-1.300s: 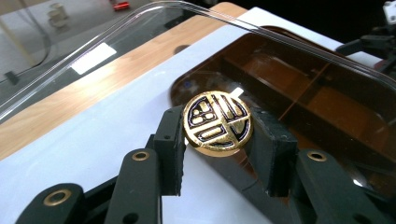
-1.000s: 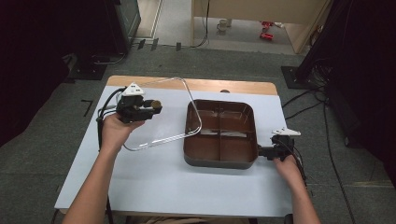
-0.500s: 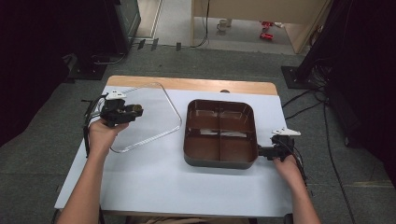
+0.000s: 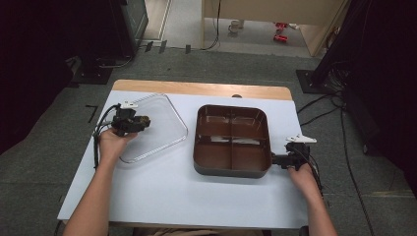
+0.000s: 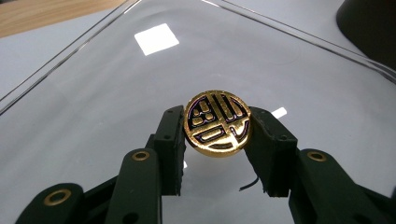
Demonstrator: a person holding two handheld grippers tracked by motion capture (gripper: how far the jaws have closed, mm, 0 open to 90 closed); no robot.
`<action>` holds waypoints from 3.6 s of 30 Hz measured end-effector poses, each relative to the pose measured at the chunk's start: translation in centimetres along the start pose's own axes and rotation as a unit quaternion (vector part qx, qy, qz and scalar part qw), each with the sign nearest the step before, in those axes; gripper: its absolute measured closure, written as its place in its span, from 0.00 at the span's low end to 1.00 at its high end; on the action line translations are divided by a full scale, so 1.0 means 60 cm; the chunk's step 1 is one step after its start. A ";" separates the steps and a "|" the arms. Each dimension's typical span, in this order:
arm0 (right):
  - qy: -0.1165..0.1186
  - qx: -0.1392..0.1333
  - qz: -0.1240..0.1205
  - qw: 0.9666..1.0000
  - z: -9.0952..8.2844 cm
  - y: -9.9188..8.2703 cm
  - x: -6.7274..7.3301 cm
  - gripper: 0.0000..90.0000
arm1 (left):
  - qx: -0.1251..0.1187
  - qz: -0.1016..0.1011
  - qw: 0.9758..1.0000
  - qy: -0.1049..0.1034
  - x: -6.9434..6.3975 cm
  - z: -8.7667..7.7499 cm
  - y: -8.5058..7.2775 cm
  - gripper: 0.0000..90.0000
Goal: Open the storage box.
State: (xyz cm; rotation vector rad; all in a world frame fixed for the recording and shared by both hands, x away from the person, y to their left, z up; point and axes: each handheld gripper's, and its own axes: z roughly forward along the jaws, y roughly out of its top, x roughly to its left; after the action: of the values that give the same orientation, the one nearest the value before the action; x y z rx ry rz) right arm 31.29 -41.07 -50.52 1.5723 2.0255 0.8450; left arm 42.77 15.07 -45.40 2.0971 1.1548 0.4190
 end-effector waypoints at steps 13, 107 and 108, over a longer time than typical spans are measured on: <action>0.000 0.000 0.000 1.000 0.000 0.000 0.000 0.00 | 0.011 -0.012 1.000 0.009 0.015 0.034 -0.010 0.65; -0.001 0.000 -0.001 1.000 0.000 0.000 0.000 0.00 | -0.013 0.146 0.982 -0.119 -0.260 0.024 -0.100 0.23; 0.000 0.000 -0.001 1.000 0.000 0.000 0.000 0.00 | -0.013 0.146 0.982 -0.119 -0.260 0.024 -0.100 0.23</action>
State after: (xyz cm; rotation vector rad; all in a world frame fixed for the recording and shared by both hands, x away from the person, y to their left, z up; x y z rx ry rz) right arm 31.27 -41.06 -50.52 1.5703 2.0251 0.8443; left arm 31.33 3.62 -49.91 2.2308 0.7030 0.3044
